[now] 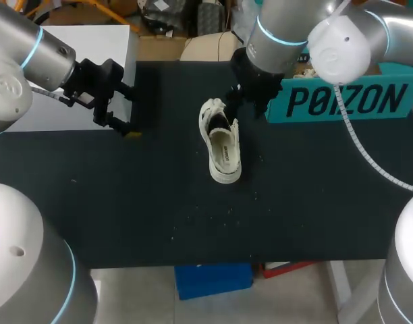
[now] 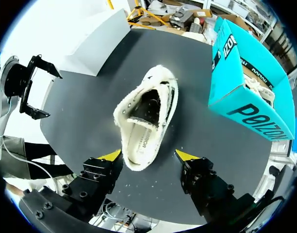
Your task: Take the shoe out of the shoebox, open the shoe tongue, remove and reinsert the insole, then place the shoe into the shoebox
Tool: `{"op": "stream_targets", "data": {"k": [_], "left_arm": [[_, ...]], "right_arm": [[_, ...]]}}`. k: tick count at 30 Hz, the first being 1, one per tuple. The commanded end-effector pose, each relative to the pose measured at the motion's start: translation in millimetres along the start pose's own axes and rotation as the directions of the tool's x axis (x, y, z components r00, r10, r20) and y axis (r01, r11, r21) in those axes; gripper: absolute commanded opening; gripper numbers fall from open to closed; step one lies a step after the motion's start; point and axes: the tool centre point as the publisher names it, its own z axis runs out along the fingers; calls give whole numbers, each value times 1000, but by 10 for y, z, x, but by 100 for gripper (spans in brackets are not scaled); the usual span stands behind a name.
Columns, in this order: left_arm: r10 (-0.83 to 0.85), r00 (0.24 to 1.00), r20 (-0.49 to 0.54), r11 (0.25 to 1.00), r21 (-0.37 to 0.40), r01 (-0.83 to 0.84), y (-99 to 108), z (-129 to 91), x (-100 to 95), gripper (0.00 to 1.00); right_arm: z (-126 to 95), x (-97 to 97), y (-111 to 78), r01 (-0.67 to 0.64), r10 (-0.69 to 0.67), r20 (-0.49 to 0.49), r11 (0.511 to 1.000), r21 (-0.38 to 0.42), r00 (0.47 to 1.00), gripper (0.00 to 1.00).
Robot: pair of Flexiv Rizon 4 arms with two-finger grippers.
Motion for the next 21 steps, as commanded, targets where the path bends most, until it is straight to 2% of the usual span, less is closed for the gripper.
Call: {"op": "stream_targets", "data": {"k": [1,3,5,10,13,21], "left_arm": [[1,1000,4,1000,1,-1,7,10,7,100],[1,1000,4,1000,1,-1,7,10,7,100],[1,1000,4,1000,1,-1,7,10,7,100],[1,1000,4,1000,1,-1,7,10,7,100],[1,1000,4,1000,1,-1,7,10,7,100],[1,1000,4,1000,1,-1,7,10,7,100]], "right_arm": [[291,15,118,-41,40,-9,999,-11,999,64],[350,-10,139,-51,51,-15,999,-13,999,62],[390,-39,157,-54,54,-8,999,-2,998,56],[487,-121,166,-69,69,-2,998,15,998,56],[523,-152,198,-77,77,-3,997,17,997,50],[674,-223,282,-70,70,-10,997,28,997,51]]}}
